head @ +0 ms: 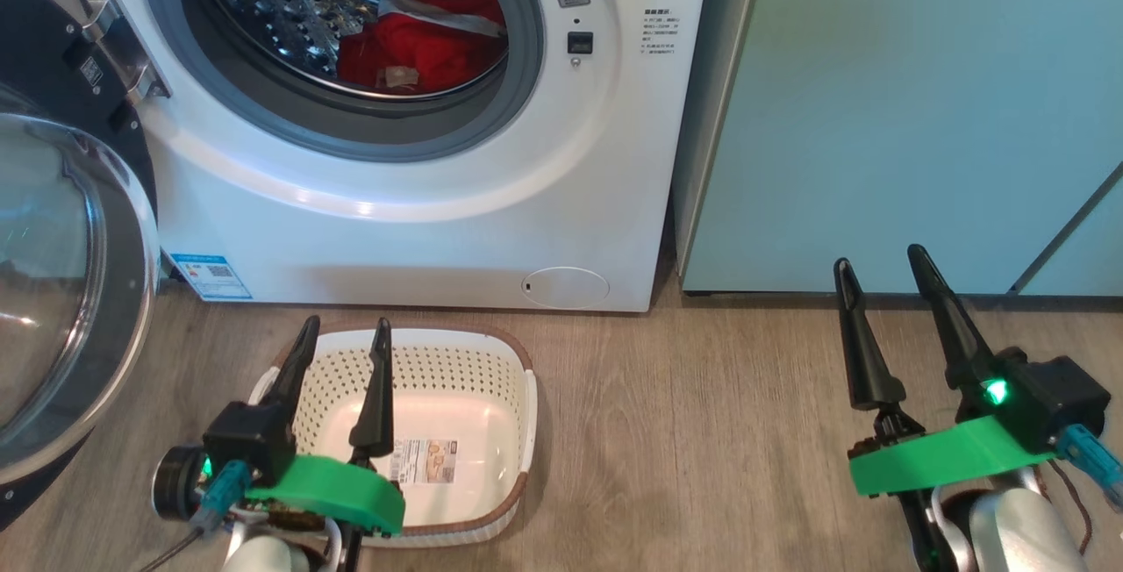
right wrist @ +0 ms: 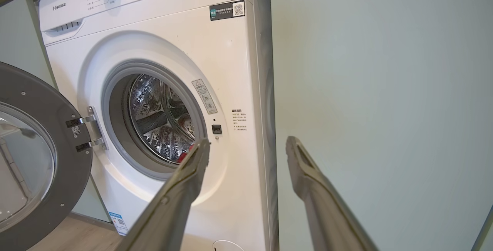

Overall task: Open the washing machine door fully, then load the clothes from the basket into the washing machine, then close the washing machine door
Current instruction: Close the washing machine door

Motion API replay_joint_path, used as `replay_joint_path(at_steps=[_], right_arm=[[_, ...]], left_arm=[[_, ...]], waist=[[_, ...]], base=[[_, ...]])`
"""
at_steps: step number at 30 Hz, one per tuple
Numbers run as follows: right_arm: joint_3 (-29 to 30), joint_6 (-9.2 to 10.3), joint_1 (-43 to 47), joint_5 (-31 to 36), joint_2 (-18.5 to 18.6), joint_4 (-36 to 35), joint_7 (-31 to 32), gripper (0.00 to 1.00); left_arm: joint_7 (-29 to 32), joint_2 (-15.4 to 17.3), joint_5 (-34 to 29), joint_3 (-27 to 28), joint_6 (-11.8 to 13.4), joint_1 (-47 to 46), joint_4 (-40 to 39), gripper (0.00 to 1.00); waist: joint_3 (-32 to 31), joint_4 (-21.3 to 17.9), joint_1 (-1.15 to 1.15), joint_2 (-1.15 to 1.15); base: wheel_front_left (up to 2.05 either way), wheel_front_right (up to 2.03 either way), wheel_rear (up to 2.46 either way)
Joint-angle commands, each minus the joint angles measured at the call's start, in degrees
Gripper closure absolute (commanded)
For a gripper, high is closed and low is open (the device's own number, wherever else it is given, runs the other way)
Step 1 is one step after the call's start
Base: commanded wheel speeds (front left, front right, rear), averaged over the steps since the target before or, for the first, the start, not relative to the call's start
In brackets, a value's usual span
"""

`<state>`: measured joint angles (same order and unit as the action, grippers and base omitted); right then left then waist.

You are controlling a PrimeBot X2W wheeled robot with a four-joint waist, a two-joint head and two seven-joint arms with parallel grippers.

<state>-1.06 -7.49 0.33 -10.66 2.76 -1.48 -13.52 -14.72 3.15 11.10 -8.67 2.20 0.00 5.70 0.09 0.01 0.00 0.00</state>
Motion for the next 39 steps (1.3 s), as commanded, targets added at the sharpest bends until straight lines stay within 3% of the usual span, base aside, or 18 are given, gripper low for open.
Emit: replay_joint_path(at_steps=[1, 25, 39], right_arm=[[-1.38, 0.0, -1.22, -0.14, 0.11, -1.81, 0.36, 0.0], [-2.15, 0.0, -1.27, -0.06, 0.11, -1.12, 0.24, 0.0], [-2.33, 0.0, -1.27, 0.04, 0.11, -1.12, 0.36, 0.0]], left_arm=[[-0.28, -0.25, 0.29, 2.26, 0.2, -1.87, -1.74, 0.0], [-0.28, -0.16, -1.13, 2.54, 0.4, -1.44, -1.44, 0.0], [-0.28, -0.22, -1.18, 2.07, -0.17, -1.48, -1.08, 0.0]], waist=[[0.02, 0.06, 0.0, 0.0], [-0.27, 0.53, 0.0, 0.0], [-0.44, 0.69, 0.0, 0.0]], base=[[0.0, 0.0, 0.0], [-1.57, 1.57, 0.01], [-0.29, 0.29, 0.0]])
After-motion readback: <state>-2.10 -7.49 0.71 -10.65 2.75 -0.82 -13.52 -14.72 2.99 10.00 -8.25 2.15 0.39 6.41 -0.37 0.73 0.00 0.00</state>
